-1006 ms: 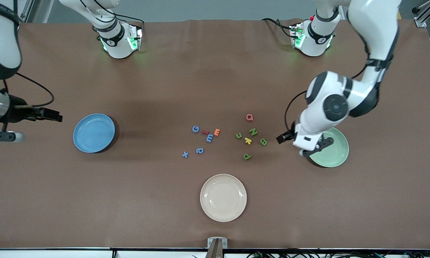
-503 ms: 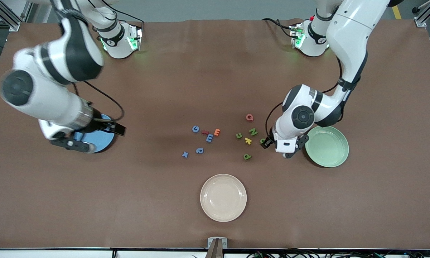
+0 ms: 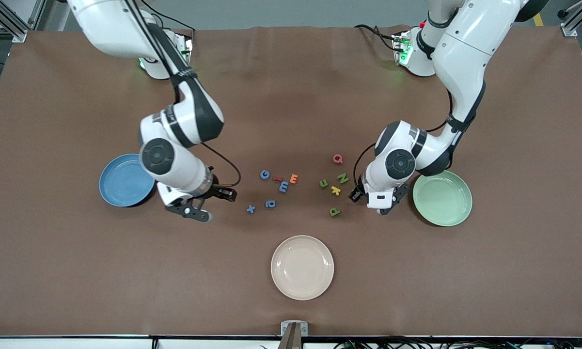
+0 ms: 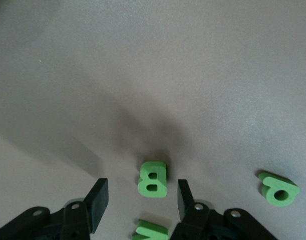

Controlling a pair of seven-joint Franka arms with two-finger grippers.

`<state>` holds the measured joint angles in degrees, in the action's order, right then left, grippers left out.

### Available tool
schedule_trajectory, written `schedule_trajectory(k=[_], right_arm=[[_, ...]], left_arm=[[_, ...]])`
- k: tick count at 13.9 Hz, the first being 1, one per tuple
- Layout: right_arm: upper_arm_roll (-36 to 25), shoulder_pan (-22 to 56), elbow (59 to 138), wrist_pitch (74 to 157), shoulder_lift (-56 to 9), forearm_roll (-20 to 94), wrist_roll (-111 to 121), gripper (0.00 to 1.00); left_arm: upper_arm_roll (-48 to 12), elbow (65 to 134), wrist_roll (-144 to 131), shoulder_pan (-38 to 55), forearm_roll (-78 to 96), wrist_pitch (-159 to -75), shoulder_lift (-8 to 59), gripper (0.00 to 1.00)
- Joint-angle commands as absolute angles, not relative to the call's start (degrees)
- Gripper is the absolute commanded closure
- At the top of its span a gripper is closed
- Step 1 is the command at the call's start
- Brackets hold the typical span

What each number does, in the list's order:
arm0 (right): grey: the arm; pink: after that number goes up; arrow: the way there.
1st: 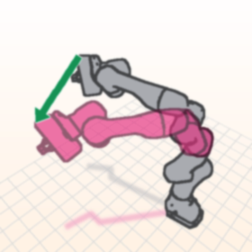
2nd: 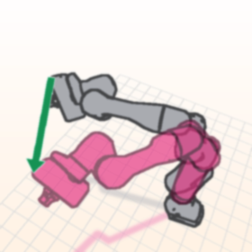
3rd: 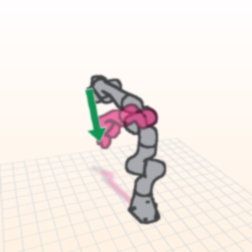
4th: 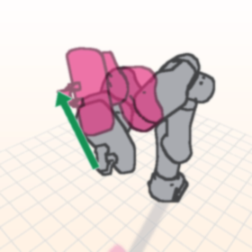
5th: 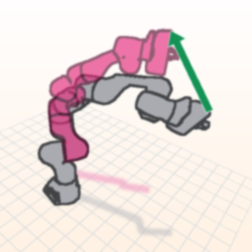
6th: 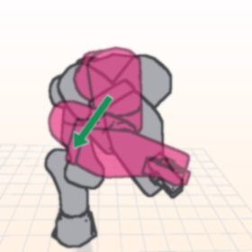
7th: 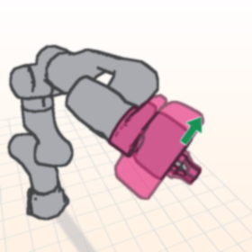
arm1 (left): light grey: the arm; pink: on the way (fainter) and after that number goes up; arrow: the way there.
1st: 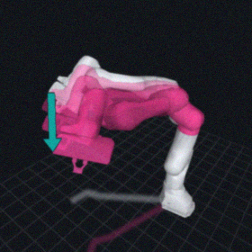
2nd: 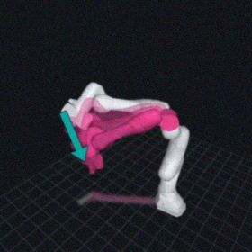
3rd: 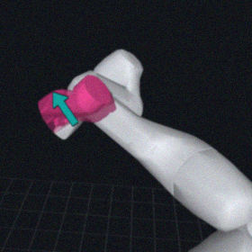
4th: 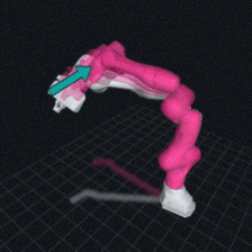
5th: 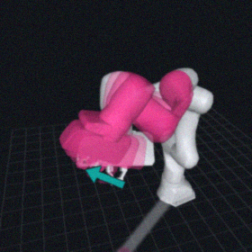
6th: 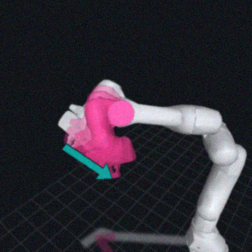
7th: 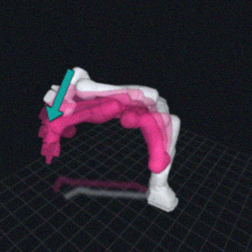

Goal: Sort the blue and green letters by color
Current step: 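Grasp the green B with the left gripper while the right gripper grasps the blue X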

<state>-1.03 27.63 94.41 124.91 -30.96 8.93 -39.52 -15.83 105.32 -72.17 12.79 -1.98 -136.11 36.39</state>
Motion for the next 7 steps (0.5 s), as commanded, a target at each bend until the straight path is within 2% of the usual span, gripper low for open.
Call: schedule_trajectory(k=[1, 4, 5, 7], right_arm=[[-1.85, 29.88, 94.57, 128.04, -33.65, 5.99, -44.45, 0.41], [-1.85, 31.29, 94.48, 132.17, -36.99, 5.1, -47.02, 0.41], [-1.85, 31.55, 94.22, 132.88, -37.78, 5.01, -47.54, 0.41], [-1.85, 31.99, 93.96, 134.03, -39.28, 4.92, -47.72, 0.41]], left_arm=[[-15.64, 103.01, -73.39, 13.18, -2.99, -136.32, 38.32, 0.39], [-15.56, 102.66, -73.39, 13.18, -2.99, -136.32, 38.85, 0.4], [-15.64, 102.66, -73.39, 13.18, -2.99, -136.32, 39.02, 0.44], [-15.64, 102.66, -73.39, 13.18, -2.99, -136.32, 39.46, 0.6]])
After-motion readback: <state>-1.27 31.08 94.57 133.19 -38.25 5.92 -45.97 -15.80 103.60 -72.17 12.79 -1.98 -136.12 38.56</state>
